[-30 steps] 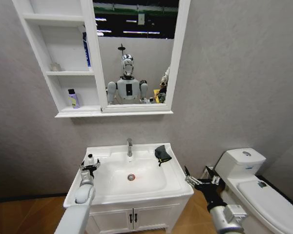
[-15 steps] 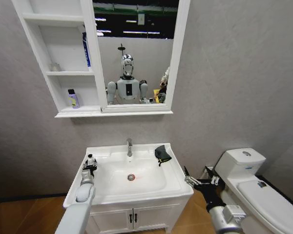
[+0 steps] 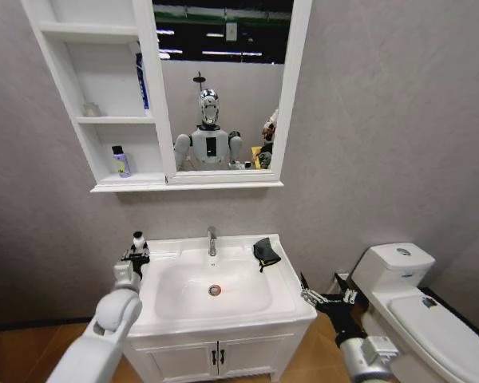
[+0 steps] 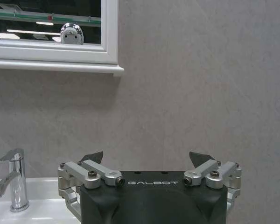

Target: Move facial cleanser and shampoo from washbasin to cabinet, then wipe washbasin with towel.

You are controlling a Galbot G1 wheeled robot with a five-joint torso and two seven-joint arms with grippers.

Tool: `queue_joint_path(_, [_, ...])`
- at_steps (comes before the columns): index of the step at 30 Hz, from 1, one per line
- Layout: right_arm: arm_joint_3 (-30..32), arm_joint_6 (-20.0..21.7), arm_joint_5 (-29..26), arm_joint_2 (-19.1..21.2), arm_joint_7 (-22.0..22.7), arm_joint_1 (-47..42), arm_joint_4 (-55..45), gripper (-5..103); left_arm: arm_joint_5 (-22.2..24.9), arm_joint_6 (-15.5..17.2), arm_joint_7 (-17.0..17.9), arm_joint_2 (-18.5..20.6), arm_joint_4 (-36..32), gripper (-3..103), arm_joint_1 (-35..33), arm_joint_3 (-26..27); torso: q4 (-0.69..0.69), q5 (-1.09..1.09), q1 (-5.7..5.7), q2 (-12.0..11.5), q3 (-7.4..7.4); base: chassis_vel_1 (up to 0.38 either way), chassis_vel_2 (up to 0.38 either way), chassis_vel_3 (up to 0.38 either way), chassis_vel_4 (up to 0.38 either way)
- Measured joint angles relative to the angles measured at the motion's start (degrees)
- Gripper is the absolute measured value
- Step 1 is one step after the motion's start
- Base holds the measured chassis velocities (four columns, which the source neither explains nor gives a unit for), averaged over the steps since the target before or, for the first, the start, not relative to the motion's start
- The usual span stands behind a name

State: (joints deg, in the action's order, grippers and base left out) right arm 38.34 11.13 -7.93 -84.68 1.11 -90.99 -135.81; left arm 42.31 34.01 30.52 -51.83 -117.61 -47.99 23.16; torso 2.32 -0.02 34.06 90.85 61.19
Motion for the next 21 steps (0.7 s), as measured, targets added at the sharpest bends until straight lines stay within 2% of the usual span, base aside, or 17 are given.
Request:
queue_joint_path(1, [0.1,0.0,-0.1,-0.1,0.1,0.2,0.0,100,3.4,1.7,0.8,2.6,-1.2,31,2.3,0.0,0.0,0.04,0.0,0.0,0.0,0.0,0.0,0.0,0.0])
queue_joint_path(2, [0.1,0.0,-0.3,-0.1,0.2,0.5,0.0,100,10.0,4.1,1.9,8.0,-2.1,31,7.8,-0.4,-0.03,0.04,0.0,0.0,0.0,0.0,0.0,0.0,0.0])
queue_joint_path(3, [0.1,0.0,-0.3,-0.1,0.2,0.5,0.0,100,10.0,4.1,1.9,8.0,-2.1,31,7.8,-0.4,-0.03,0.04,0.0,0.0,0.0,0.0,0.0,0.0,0.0])
queue_joint_path(4, [0.1,0.0,-0.4,0.0,0.2,0.5,0.0,100,13.3,4.8,2.4,10.3,-1.8,31,11.1,-1.1,-0.06,0.02,0.0,0.0,0.0,0.0,0.0,0.0,0.0])
queue_joint_path(5, [0.1,-0.1,-0.6,0.1,0.2,0.3,0.0,100,18.1,5.8,3.2,13.1,0.6,31,18.1,-3.0,-0.06,0.0,0.0,0.0,0.0,0.0,0.0,0.0,0.0])
queue_joint_path(6, [0.1,-0.1,-0.6,0.1,0.2,0.3,0.0,100,18.1,5.8,3.2,13.1,0.6,31,18.1,-3.0,-0.06,0.0,0.0,0.0,0.0,0.0,0.0,0.0,0.0])
queue_joint_path(7, [0.1,-0.1,-0.7,0.1,0.2,0.1,0.0,100,21.1,6.3,2.8,14.5,3.4,31,25.1,-5.3,-0.03,0.01,0.01,0.0,0.0,0.0,0.0,0.0,0.0])
queue_joint_path(8, [0.0,-0.1,-0.8,0.1,0.2,0.1,0.0,100,22.7,6.8,2.2,15.0,5.4,31,29.4,-7.1,-0.03,0.02,0.0,0.0,0.0,0.0,0.0,0.0,0.0])
queue_joint_path(9, [0.0,-0.1,-0.8,0.1,0.2,0.1,0.0,100,22.7,6.8,2.2,15.0,5.4,31,29.4,-7.1,-0.03,0.02,0.0,0.0,0.0,0.0,0.0,0.0,0.0])
queue_joint_path(11, [0.0,-0.1,-1.1,0.0,0.2,0.5,0.0,100,26.1,8.0,1.1,15.0,12.1,30,41.6,-14.0,-0.01,0.01,0.01,0.0,0.01,0.0,0.0,0.0,0.0])
queue_joint_path(12, [0.0,-0.1,-1.1,0.0,0.2,0.7,0.0,100,26.5,8.1,1.0,14.5,14.4,30,45.2,-16.1,-0.01,0.02,0.01,0.0,0.0,0.0,0.0,0.0,0.0])
queue_joint_path(13, [0.0,-0.1,-1.1,0.0,0.2,0.7,0.0,100,26.5,8.1,1.0,14.5,14.4,30,45.2,-16.1,-0.01,0.02,0.01,0.0,0.0,0.0,0.0,0.0,0.0])
queue_joint_path(15, [0.3,-0.1,-1.4,0.1,0.2,0.8,0.0,100,28.8,8.5,1.0,13.0,19.7,30,52.8,-20.2,-0.02,0.02,0.02,0.0,0.01,0.0,0.0,0.0,0.0])
queue_joint_path(16, [0.3,-0.1,-1.4,0.1,0.2,0.8,0.0,100,28.8,8.5,1.0,13.0,19.7,30,52.8,-20.2,-0.02,0.02,0.02,0.0,0.01,0.0,0.0,0.0,0.0])
queue_joint_path(18, [0.8,-0.3,-1.6,0.1,0.2,0.3,0.0,100,30.9,8.6,1.1,11.7,23.8,30,57.1,-23.3,-0.03,0.04,0.02,0.0,0.01,0.0,0.0,0.0,0.0])
queue_joint_path(21, [1.6,-1.0,-2.0,0.1,0.2,-0.7,0.1,100,30.8,8.6,-0.2,9.4,28.6,30,60.3,-26.1,-0.03,0.01,0.02,0.0,0.01,0.0,0.0,0.0,0.0])
